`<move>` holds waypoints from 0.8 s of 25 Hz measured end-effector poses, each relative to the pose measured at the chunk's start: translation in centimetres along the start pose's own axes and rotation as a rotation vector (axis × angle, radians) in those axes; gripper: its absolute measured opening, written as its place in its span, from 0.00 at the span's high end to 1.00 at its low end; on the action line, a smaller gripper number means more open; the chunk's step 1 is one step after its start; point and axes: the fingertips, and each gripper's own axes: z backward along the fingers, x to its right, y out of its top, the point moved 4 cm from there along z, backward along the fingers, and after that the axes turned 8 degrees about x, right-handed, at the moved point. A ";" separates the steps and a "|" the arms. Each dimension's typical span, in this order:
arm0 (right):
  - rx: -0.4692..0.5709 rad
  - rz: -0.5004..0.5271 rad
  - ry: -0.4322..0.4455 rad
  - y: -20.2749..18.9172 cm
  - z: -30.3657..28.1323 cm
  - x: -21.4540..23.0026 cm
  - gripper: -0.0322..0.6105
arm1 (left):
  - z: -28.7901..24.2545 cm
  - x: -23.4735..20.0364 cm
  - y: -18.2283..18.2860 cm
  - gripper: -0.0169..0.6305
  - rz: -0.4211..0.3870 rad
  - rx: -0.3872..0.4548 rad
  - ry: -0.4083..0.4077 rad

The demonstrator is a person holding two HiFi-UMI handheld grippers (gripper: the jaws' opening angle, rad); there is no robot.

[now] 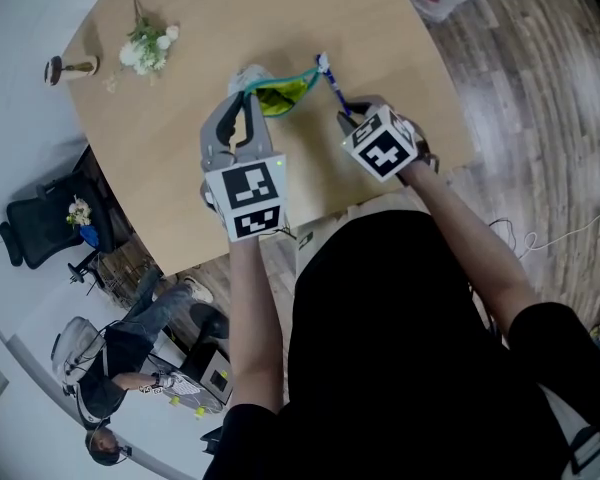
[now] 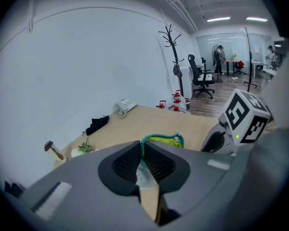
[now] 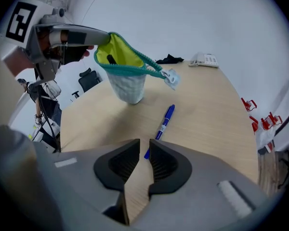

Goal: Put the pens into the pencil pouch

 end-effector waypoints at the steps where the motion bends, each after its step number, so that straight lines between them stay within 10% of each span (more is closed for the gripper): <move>1: -0.009 0.007 -0.005 -0.2 -0.2 0.1 0.88 | 0.0 -0.1 0.0 0.94 0.001 -0.001 0.001; 20: -0.058 0.039 -0.039 -1.3 -2.1 1.0 0.88 | 0.5 -0.7 -0.3 0.94 0.011 -0.006 0.015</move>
